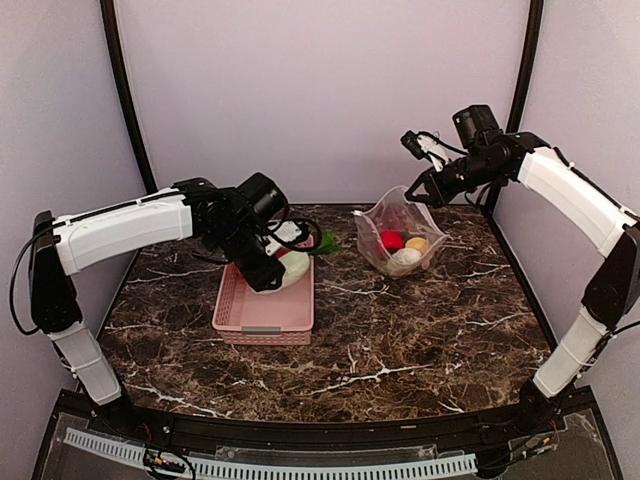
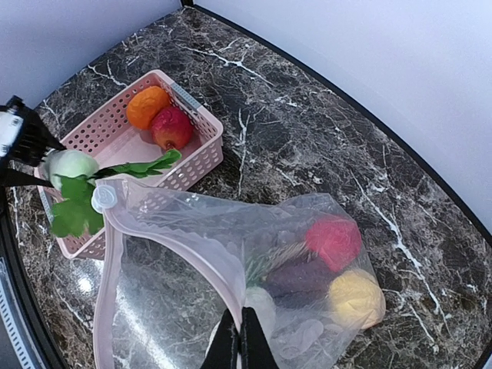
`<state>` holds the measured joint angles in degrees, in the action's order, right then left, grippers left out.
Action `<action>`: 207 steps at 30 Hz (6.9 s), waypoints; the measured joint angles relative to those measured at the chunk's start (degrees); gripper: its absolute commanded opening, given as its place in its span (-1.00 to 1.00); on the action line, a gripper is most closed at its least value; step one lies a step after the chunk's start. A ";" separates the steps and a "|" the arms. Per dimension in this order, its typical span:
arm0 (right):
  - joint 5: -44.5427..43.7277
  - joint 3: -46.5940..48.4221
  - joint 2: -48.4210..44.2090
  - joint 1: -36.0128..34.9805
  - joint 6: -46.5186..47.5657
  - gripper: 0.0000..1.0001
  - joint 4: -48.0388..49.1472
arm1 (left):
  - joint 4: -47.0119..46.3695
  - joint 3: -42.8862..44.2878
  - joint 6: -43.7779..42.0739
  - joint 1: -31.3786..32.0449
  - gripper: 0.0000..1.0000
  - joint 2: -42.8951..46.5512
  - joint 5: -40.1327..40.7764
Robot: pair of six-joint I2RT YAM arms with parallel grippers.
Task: Place the food in the zip-top bag and seal the zipper
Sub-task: Pick up the fake vegetable from the bin, then place the fake vegetable in the zipper food storage bag, then adjust the fake fruit in the bin.
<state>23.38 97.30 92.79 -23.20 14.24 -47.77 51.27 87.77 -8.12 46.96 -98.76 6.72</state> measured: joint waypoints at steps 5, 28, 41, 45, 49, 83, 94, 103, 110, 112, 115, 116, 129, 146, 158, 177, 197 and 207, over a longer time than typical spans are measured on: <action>-3.26 0.92 0.02 0.39 1.40 -1.00 -0.02 | -4.24 2.40 4.24 1.84 -0.47 4.33 -5.90; -13.53 -1.42 0.61 4.79 3.93 -1.00 5.53 | -21.53 -1.03 16.39 2.58 -0.55 5.90 -18.88; -5.29 -2.60 1.57 1.44 1.53 -1.00 3.91 | -32.44 -1.03 30.38 2.78 -0.58 2.05 -29.05; -3.98 -2.58 1.57 1.44 0.98 -1.00 3.91 | -36.30 -1.03 36.09 2.82 -0.59 0.35 -32.04; -3.19 -2.58 1.57 1.42 0.33 -1.00 3.91 | -41.13 -0.63 42.93 3.13 -0.59 -2.86 -35.34; 1.90 -4.98 -3.52 0.26 1.60 -1.00 3.98 | -82.71 1.49 101.46 4.55 -0.57 -20.68 -37.22; 2.40 -5.53 -4.46 0.26 1.60 -1.00 4.00 | -79.76 4.04 103.32 4.52 0.23 -20.68 -28.81; 2.36 -5.51 -4.46 0.26 1.57 -1.00 4.00 | -77.77 4.87 101.59 4.52 0.25 -20.59 -27.26; 0.68 -5.49 -4.44 0.26 1.55 -1.00 4.02 | -75.80 6.80 95.89 4.52 0.20 -20.26 -28.15; -0.61 -5.25 -4.24 0.26 1.57 -1.00 4.00 | -74.82 8.46 93.09 4.52 0.20 -20.13 -29.38; -3.52 -3.26 -2.99 0.55 1.77 -1.00 3.93 | -72.76 9.92 87.08 4.52 0.22 -18.45 -31.63; -4.66 -1.90 -2.21 0.79 1.95 -1.00 3.93 | -71.63 10.14 84.37 4.52 0.24 -17.64 -32.24; -19.71 10.75 2.12 8.24 3.41 -1.00 8.39 | -39.41 -3.52 32.09 2.51 0.92 8.61 -2.16; -3.67 -9.86 -1.27 2.21 -0.20 -1.00 9.20 | -29.77 -18.34 26.67 -5.31 0.70 15.91 11.45; 0.66 -21.49 -9.75 4.90 -0.87 -1.00 16.81 | -19.15 -9.79 29.38 -9.05 0.61 6.16 9.11; 5.31 -24.15 -11.74 8.11 -2.82 -1.00 20.63 | -12.83 -0.81 27.98 -11.15 0.54 -6.93 11.54; 5.60 -24.13 -11.72 8.26 -2.99 -1.00 20.57 | -13.49 2.27 26.01 -14.23 0.24 -13.31 13.42; 5.57 -24.06 -11.72 8.26 -2.99 -1.00 20.50 | -14.58 5.14 25.16 -15.26 0.17 -17.09 12.83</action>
<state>28.95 73.23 81.08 -14.94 11.25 -27.27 36.69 92.90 17.04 31.70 -115.85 19.55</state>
